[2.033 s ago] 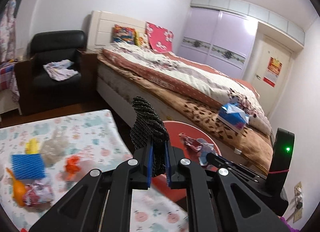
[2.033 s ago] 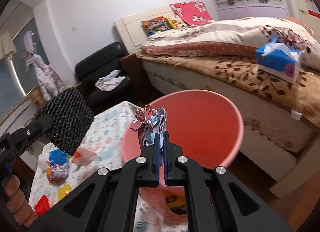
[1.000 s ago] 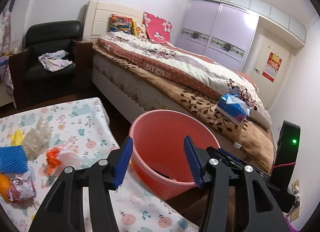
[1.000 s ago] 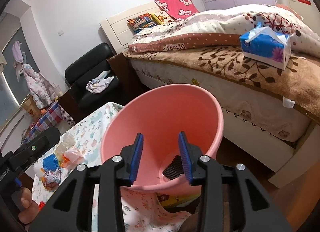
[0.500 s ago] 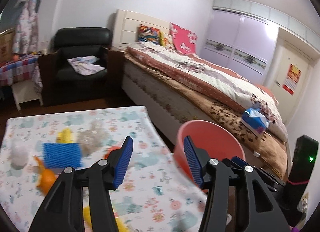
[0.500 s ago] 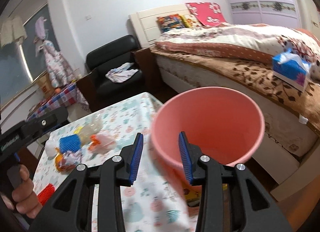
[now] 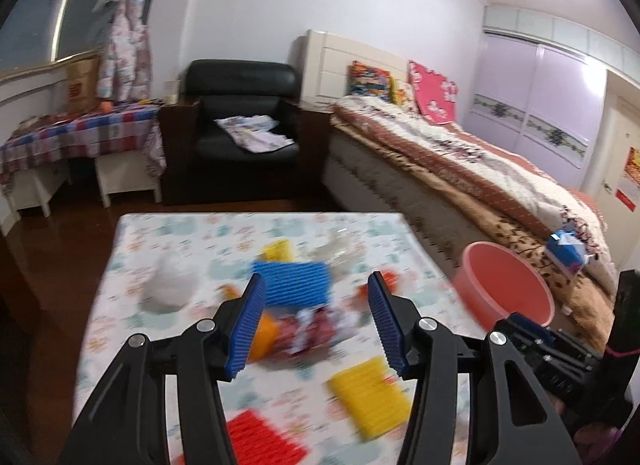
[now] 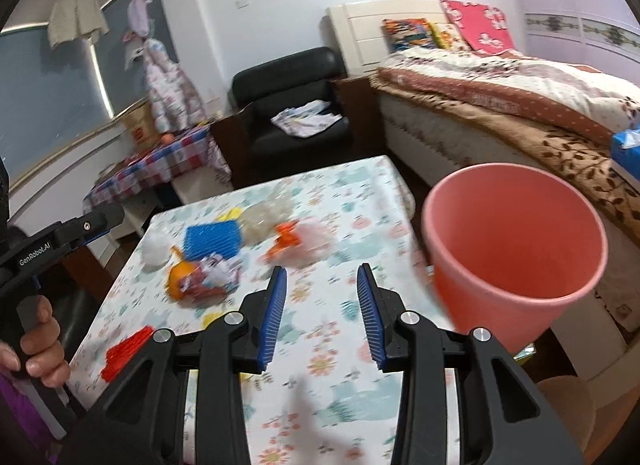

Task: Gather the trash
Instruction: 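Move both open grippers back over the table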

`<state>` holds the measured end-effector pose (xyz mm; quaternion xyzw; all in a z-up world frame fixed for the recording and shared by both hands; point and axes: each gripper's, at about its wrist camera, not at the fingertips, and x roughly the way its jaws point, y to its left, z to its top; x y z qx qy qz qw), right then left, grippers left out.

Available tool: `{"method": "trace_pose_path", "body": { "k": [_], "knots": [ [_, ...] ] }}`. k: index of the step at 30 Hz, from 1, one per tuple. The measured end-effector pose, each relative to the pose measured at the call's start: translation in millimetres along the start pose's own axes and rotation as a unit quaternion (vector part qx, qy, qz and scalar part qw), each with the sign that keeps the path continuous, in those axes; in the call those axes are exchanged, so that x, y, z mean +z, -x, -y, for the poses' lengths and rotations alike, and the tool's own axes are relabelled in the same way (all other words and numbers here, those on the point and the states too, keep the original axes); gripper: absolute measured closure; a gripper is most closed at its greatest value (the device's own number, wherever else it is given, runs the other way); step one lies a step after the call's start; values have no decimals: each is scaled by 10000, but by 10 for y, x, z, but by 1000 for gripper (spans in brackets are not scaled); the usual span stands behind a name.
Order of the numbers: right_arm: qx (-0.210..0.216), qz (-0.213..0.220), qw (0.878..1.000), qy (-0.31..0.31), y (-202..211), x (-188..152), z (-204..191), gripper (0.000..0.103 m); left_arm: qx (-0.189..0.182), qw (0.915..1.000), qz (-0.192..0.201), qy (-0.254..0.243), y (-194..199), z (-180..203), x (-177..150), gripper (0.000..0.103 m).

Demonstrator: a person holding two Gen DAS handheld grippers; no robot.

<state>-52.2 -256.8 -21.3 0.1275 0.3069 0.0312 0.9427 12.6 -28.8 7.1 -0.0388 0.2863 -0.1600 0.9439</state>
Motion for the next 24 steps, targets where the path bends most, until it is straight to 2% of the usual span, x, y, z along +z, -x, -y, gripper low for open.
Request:
{"method": "trace_pose_path", "body": {
  "k": [5,10,24],
  "knots": [
    [187,-235,9994,185,-68,-113,-152,66,370,9990,-165,170,116,-370,-183,50],
    [324,-424,9983,242,-134,-186,-243,66,549,9971,-466,234,147,-553,-388,48],
    [574,-762,9948,343,-249,-312,-386,66,439,9918,-1196,-126,107,-602,-888,45]
  ]
}}
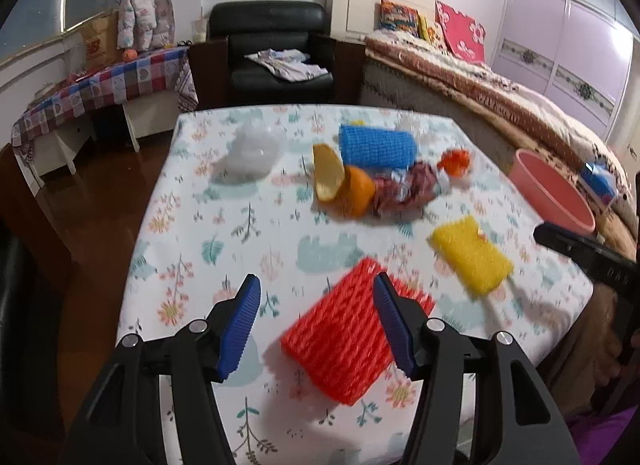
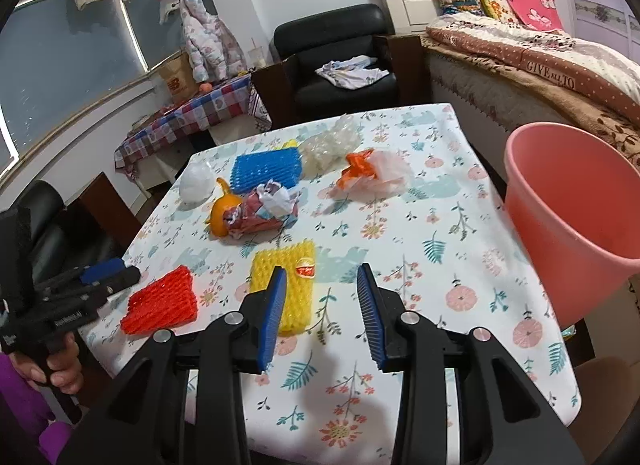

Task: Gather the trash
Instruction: 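Move both open grippers back over the table, then grasp the red foam net with the left gripper while the right grasps the yellow foam net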

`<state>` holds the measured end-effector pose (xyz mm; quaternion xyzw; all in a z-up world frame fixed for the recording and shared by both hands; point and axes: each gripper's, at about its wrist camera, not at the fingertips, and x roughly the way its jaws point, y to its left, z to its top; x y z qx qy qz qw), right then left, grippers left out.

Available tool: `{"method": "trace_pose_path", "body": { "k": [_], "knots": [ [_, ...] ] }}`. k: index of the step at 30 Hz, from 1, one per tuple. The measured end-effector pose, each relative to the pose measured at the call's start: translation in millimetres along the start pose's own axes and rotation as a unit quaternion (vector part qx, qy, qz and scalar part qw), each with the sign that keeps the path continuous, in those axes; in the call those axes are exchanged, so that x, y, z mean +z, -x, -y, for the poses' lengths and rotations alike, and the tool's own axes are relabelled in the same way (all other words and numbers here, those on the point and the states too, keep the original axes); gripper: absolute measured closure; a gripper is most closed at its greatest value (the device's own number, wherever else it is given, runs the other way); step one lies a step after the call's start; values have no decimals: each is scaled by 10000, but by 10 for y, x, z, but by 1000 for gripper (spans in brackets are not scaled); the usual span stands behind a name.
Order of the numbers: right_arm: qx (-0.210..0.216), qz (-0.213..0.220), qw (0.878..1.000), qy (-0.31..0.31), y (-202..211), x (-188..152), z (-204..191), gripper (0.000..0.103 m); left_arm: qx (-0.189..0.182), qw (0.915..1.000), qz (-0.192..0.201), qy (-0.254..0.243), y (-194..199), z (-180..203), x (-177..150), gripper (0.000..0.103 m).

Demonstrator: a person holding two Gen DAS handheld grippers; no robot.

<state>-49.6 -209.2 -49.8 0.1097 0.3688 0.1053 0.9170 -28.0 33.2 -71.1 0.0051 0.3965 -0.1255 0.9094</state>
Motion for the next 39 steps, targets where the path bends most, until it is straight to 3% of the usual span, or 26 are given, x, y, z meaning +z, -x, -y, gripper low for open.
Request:
{"method": "trace_pose_path", "body": {
  "k": [9,13,18,20,29,37,39],
  "knots": [
    [181,-210,9996,14,-71,-32,-46,66,-24,9995,-293,101,-188,-70,-155,45],
    [223,-305,9993,16,-116,-47,-65,66,-173,9995,-249,34,-170,-30,-218,49],
    [251,-412,9988,20,-174,-61,-84,66,-338,9993,-145,-88,-124,35,-245,84],
    [266,-465,9986,20,-199,-67,-90,66,-452,9988,-136,-152,-95,57,-232,92],
    [254,-726,9970,79,-362,-72,-137,66,-634,9974,327,-37,128,43,-86,93],
    [121,-769,9970,22,-466,-76,-72,66,-640,9967,492,15,188,23,10,93],
    [185,-761,9969,97,-469,-82,-95,76,-634,9967,508,26,181,15,25,93]
  ]
}}
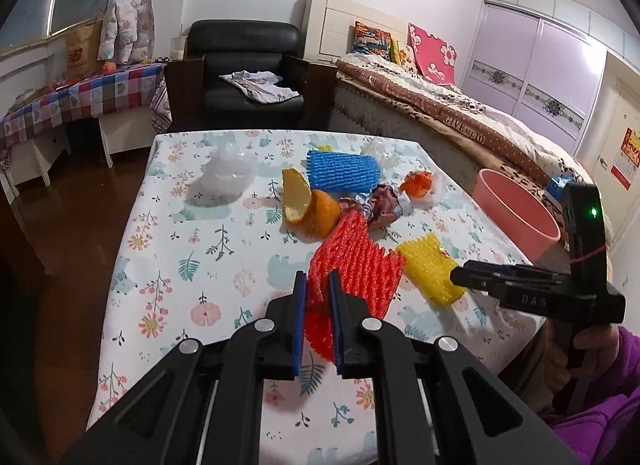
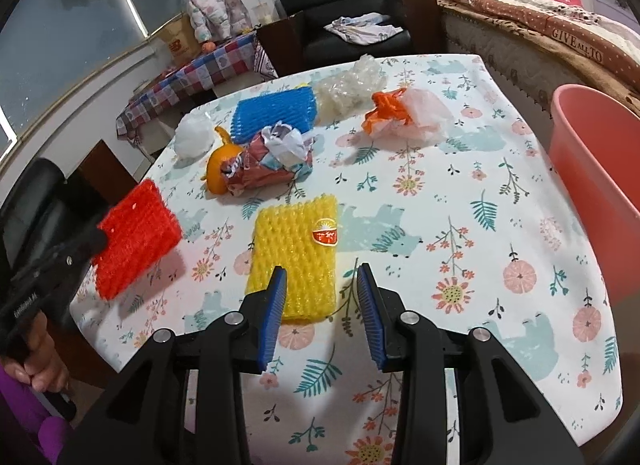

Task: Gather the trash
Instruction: 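Grasp the red foam net with the left gripper while the right grasps the yellow foam net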

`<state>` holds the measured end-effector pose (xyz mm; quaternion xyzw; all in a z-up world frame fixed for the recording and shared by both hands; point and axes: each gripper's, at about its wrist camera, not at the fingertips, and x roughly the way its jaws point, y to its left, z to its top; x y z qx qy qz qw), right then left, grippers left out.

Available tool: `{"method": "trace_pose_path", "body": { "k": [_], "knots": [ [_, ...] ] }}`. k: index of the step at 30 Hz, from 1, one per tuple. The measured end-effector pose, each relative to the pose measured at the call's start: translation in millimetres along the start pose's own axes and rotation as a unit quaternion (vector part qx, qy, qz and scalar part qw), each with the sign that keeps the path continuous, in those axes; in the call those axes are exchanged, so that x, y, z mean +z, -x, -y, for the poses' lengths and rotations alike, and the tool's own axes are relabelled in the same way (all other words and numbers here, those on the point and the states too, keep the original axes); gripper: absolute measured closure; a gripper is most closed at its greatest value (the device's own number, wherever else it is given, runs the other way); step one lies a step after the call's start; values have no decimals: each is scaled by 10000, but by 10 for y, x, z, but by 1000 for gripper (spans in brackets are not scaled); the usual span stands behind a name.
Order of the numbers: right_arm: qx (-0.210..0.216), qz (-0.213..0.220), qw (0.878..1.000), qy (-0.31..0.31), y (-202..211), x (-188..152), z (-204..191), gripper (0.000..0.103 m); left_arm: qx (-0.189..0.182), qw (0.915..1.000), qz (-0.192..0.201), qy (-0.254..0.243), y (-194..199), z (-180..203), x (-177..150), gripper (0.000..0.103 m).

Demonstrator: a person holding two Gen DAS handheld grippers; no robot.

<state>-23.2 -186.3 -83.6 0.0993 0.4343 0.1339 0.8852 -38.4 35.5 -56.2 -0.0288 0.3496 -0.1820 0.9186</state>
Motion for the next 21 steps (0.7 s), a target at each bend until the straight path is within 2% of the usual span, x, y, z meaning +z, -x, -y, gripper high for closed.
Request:
{"method": "trace_pose_path", "body": {
  "k": [1,3,7,10,17,21],
  "knots": [
    [5,4,10000,45,0,4,-16,86,1,10000,8,3,-2,-1,14,93],
    [18,56,9999,130,28,5,-32,94,5,10000,26,2,-2,0,34,93],
    [85,218,9995,216,118,13,-33,95,-9,9999,107,-27,8,31,105,93],
    [111,516,9982,294,267,45,-39,95,-52,9998,187,-28,21,77,168,93],
    [-29,1000,9948,208,534,138,86,95,-265,9987,413,97,21,249,380,93],
    [-213,1259,9918,38,699,200,243,95,-353,9981,499,-26,-2,398,480,93]
  ]
}}
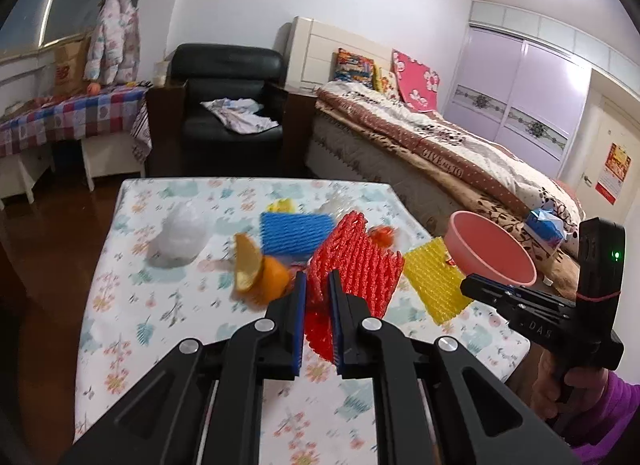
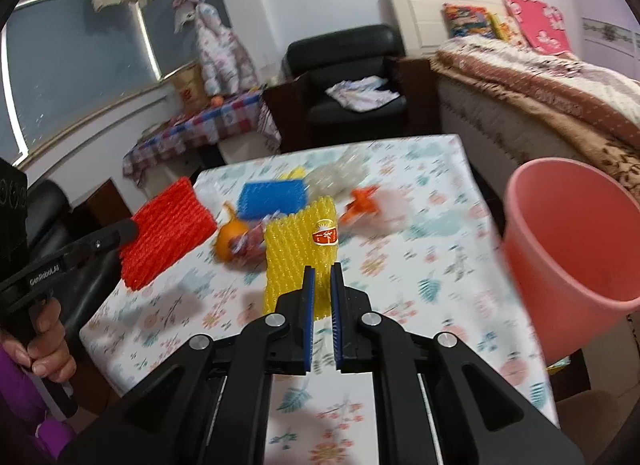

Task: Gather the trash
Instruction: 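Grasp the red foam net with the left gripper while the right grasps the yellow foam net, then carry both foam nets over the pink bucket and open both grippers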

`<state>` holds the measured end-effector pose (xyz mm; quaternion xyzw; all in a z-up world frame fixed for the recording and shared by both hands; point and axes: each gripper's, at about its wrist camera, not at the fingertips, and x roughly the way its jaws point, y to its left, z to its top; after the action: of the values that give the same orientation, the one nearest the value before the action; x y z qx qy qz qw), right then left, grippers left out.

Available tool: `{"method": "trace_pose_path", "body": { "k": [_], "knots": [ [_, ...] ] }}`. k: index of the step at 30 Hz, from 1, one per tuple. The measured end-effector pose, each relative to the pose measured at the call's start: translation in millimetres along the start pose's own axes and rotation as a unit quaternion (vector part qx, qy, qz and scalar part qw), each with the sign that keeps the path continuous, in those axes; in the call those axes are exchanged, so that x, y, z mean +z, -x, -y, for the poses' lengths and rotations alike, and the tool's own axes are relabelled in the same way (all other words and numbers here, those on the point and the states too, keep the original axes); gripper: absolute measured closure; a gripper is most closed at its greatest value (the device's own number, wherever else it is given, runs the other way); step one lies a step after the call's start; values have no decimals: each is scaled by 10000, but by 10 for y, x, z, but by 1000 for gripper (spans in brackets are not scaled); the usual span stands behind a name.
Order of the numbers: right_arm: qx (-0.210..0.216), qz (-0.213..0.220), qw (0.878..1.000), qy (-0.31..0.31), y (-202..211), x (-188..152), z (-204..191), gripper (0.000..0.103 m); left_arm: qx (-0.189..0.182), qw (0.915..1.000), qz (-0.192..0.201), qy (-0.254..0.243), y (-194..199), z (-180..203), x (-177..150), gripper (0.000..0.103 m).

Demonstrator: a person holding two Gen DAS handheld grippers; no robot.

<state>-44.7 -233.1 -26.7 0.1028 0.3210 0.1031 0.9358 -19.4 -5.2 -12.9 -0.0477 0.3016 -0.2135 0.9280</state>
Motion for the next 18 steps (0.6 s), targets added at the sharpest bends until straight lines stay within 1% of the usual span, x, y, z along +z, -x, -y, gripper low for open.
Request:
{"method": "trace_pose_path", "body": {
  "k": [9,18],
  "knots": [
    [-467,421,9968,-492,218,157,462,95,-319,9990,120,-273,-181,447,280,93],
    [-1035,741,9875,-924,435,222,986,95,-767,9955,130,-538,-499,996,531,93]
  ]
}}
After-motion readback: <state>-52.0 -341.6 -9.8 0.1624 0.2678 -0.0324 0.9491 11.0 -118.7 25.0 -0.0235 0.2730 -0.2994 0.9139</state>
